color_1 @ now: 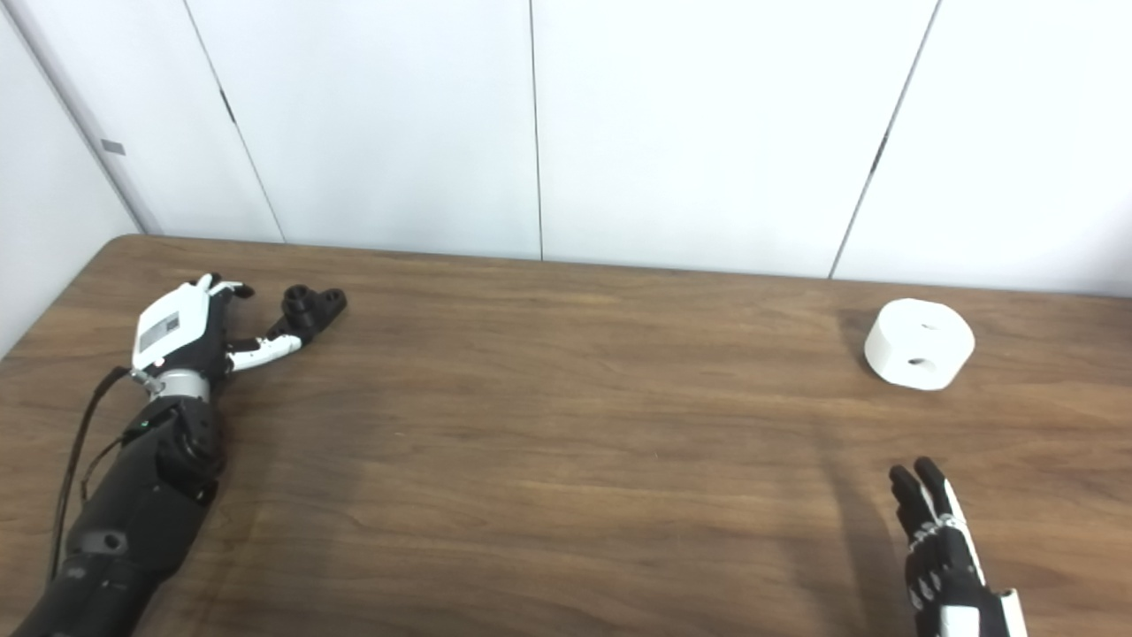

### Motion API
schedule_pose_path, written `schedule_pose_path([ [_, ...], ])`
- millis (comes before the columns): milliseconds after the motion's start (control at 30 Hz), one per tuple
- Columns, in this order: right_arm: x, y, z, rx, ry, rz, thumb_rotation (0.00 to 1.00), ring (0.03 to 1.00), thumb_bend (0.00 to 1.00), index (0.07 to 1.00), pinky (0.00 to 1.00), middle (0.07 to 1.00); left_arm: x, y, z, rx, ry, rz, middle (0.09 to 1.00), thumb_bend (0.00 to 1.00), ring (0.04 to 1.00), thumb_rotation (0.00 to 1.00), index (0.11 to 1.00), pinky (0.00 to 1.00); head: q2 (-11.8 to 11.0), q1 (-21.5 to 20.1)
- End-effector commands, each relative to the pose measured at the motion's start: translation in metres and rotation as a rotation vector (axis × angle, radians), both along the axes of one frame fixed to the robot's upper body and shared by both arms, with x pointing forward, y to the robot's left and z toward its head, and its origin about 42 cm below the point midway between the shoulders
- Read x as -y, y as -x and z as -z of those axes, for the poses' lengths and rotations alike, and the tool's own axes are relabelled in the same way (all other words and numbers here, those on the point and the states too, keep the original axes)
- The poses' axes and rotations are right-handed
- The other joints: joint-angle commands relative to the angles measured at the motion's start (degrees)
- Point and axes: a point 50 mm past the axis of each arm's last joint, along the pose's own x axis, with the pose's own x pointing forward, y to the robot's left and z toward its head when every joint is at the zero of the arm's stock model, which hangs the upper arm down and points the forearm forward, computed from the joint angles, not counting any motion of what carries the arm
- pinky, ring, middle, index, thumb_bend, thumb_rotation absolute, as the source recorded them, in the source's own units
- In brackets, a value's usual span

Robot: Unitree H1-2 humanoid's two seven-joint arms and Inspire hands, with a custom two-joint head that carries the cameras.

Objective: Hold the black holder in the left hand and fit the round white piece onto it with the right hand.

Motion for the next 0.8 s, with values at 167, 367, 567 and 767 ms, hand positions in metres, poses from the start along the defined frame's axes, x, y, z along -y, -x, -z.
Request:
schedule_pose_path([
  [167, -0.012, -0.004, 0.022, -0.067, -0.048, 0.002, 0.98, 0.948, 0.54, 0.943, 0.99, 0.921, -0.009, -0.013, -0.027, 0.082, -0.046, -0.004, 0.954, 0.88, 1.0, 0.53, 0.814, 1.0, 0.3, -0.1],
  [367, -0.013, -0.004, 0.021, -0.076, -0.046, 0.006, 0.99, 0.947, 0.55, 0.952, 0.98, 0.927, -0.002, -0.014, -0.027, 0.086, -0.019, 0.021, 0.945, 0.87, 1.0, 0.51, 0.791, 1.0, 0.3, -0.1],
  [567, -0.012, -0.003, 0.021, -0.068, -0.045, 0.005, 0.99, 0.943, 0.55, 0.951, 0.98, 0.926, 0.005, -0.015, -0.029, 0.096, -0.007, 0.035, 0.941, 0.88, 1.0, 0.5, 0.779, 1.0, 0.8, -0.1],
  [767, -0.014, -0.002, 0.019, -0.071, -0.043, 0.006, 0.99, 0.952, 0.55, 0.954, 0.99, 0.93, 0.009, -0.015, -0.027, 0.111, -0.004, 0.042, 0.936, 0.89, 1.0, 0.49, 0.775, 1.0, 1.0, -0.2],
])
